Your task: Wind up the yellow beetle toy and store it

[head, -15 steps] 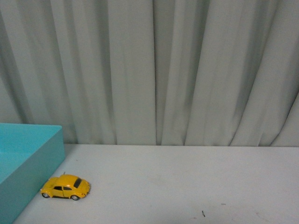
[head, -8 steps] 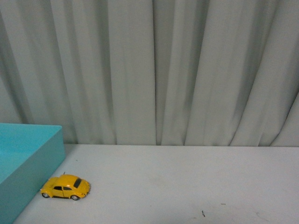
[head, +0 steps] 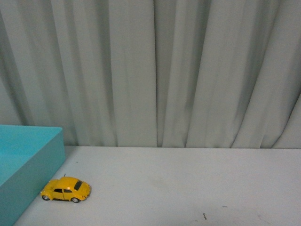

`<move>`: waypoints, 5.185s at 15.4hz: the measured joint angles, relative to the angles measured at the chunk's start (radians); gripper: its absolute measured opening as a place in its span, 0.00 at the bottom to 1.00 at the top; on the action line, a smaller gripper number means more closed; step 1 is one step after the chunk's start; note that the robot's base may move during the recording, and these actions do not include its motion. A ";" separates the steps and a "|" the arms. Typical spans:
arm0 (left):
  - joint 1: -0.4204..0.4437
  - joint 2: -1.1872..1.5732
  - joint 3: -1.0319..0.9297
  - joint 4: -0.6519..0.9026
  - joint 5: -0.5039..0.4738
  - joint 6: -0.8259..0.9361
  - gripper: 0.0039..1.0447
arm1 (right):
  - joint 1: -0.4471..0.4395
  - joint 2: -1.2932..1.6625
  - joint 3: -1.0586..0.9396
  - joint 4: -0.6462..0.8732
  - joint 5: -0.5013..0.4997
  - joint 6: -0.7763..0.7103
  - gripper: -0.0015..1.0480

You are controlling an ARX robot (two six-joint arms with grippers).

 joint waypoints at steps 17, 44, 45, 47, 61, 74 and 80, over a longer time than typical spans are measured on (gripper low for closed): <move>0.000 0.000 0.000 0.000 0.000 0.000 0.94 | 0.000 0.000 0.000 0.000 0.000 0.000 0.94; 0.029 1.690 1.186 -0.014 0.212 0.817 0.94 | -0.001 0.001 0.000 0.000 0.000 0.000 0.94; 0.008 1.725 1.240 -0.121 0.207 0.941 0.94 | -0.001 0.001 0.000 0.000 0.000 0.000 0.94; -0.022 1.797 1.312 -0.320 0.134 1.200 0.94 | -0.001 0.001 0.000 0.000 0.000 0.000 0.94; -0.104 2.125 1.480 -0.541 -0.125 1.491 0.94 | -0.001 0.001 0.000 0.000 0.000 0.000 0.94; -0.106 2.290 1.583 -0.583 -0.135 1.344 0.80 | -0.001 0.001 0.000 0.000 0.000 0.000 0.94; -0.113 2.308 1.588 -0.545 -0.126 1.363 0.39 | -0.001 0.001 0.000 0.000 0.000 0.000 0.94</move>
